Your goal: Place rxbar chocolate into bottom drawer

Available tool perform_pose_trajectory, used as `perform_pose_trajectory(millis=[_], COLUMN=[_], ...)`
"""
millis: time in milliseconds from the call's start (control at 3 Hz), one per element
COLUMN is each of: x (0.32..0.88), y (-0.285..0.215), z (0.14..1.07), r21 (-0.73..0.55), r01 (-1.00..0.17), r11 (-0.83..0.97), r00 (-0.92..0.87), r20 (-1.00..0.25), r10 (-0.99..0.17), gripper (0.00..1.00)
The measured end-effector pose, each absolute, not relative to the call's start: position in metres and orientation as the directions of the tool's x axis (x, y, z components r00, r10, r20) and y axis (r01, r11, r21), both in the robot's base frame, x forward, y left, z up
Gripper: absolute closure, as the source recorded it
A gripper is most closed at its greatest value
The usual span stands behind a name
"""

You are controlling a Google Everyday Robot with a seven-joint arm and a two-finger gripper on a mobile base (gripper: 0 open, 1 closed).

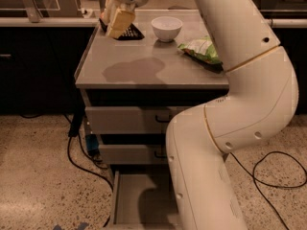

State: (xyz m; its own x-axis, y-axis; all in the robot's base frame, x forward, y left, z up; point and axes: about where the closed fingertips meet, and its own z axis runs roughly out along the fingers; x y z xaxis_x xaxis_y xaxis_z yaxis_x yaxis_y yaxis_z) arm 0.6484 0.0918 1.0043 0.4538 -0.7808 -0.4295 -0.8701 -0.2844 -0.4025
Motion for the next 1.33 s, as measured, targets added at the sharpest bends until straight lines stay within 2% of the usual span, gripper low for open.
perform_pose_trajectory(millis=[333,667,1000,1333], x=[0.6487,0.6488,0.6488,0.6488], y=[0.0926,0.0926,0.0926,0.0926], z=[1.0048,1.0048,1.0048,1.0048], r21=[-0.405,-0.405,-0.405,-0.405], r01=[-0.870,-0.870,-0.870,-0.870], r11=[-0.282,-0.282,-0.282,-0.282], r00=[0.454,0.454,0.454,0.454], r20=[-0.430,-0.430,-0.430,-0.430], r10=[-0.780,-0.780,-0.780,-0.780], gripper=[0.60,0.29,0.05,0.00])
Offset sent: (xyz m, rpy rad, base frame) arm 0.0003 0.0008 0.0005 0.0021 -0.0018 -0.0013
